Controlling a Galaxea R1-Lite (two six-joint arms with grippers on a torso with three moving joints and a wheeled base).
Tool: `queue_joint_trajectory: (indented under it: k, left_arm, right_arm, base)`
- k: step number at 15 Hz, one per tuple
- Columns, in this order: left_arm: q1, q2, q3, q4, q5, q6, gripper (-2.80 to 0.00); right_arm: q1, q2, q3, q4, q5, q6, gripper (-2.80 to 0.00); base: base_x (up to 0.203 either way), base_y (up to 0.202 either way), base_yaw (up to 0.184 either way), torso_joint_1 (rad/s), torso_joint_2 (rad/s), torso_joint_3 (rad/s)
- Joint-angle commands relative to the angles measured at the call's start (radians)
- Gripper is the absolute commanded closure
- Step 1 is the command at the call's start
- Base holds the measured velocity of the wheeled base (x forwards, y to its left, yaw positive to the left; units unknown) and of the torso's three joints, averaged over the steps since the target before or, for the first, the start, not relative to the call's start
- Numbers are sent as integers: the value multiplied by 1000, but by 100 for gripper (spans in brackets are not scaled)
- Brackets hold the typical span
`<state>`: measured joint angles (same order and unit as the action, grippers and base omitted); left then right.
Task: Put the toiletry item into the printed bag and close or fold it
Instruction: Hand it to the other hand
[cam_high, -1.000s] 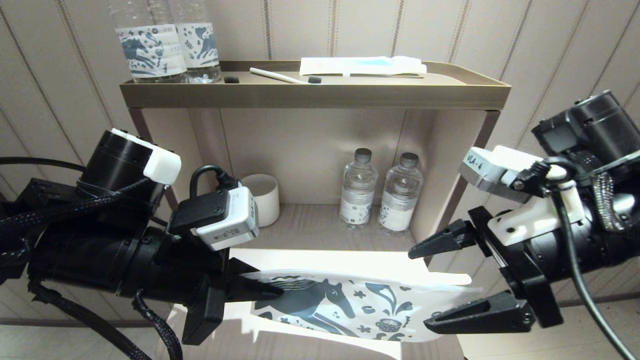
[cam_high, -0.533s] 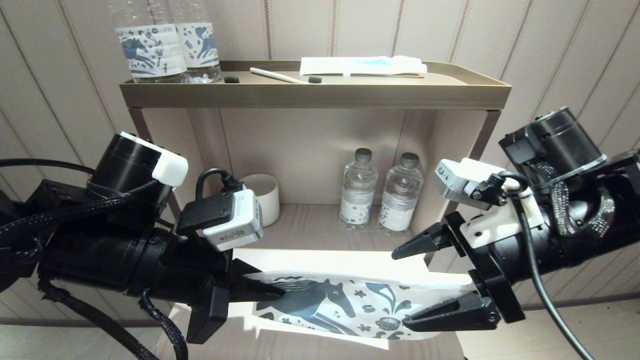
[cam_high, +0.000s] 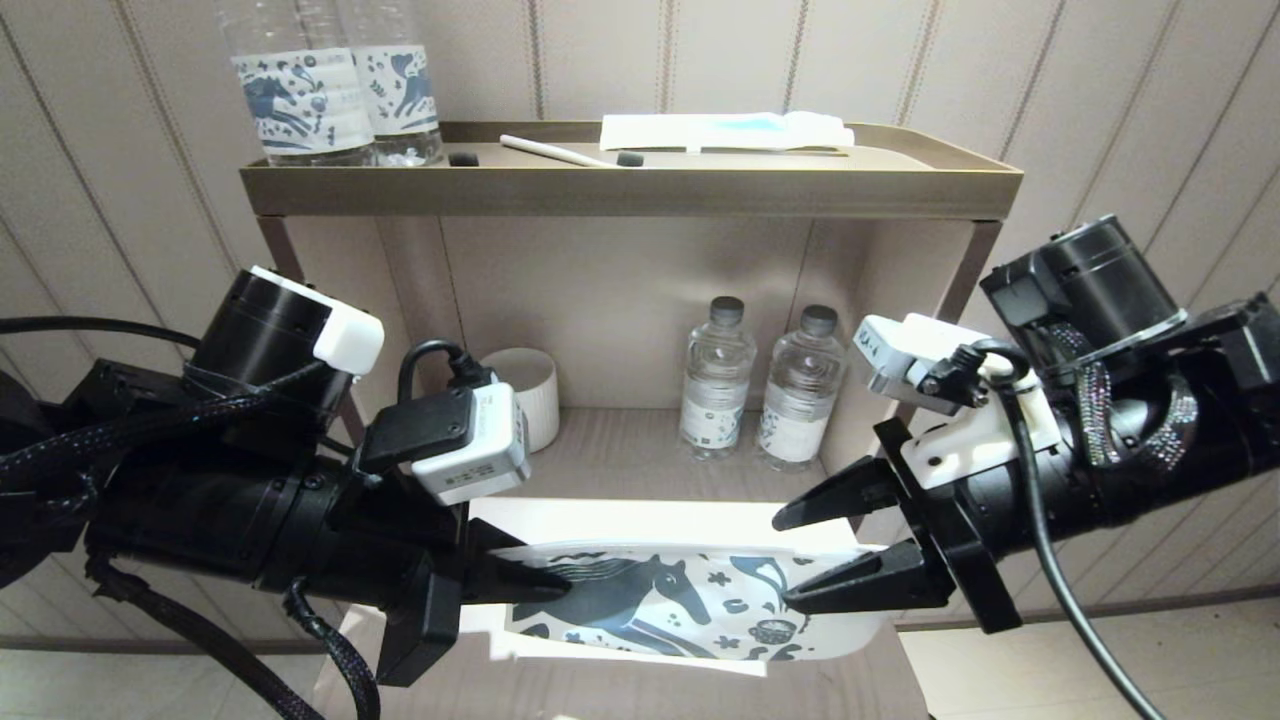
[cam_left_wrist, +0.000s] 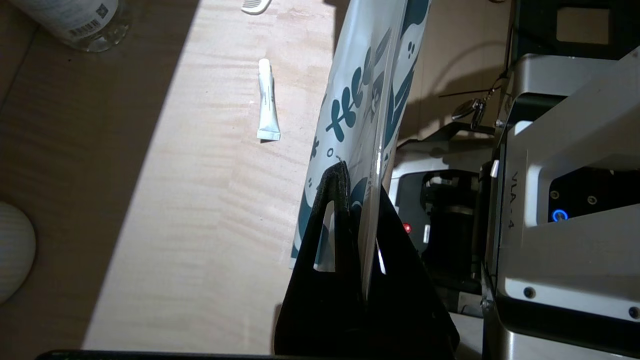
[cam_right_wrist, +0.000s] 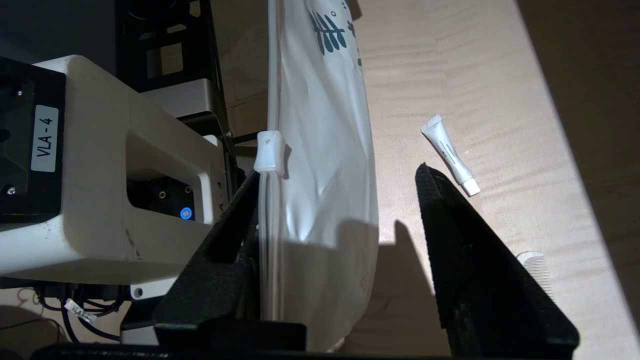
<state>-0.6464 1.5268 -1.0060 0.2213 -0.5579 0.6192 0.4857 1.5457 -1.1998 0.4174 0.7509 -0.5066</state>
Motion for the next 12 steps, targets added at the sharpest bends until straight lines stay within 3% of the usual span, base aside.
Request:
queue_joint_trajectory:
  k: [1,11,12]
  left_arm:
    - [-1,6,-2,1,-4,4,0]
    - [-1,6,8,-7,-8,4,0]
    - [-1,7,4,-10,-9,2,-280]
  right_arm:
    - [2,-6,3,4,4,-4,0]
    - [22,-10,25,-3,2,-6,0]
    - [22,-12,25,-3,2,-6,0]
  base:
    - [0,0,0,0,0,0]
    - [0,0,0,0,0,0]
    - [0,0,0,0,0,0]
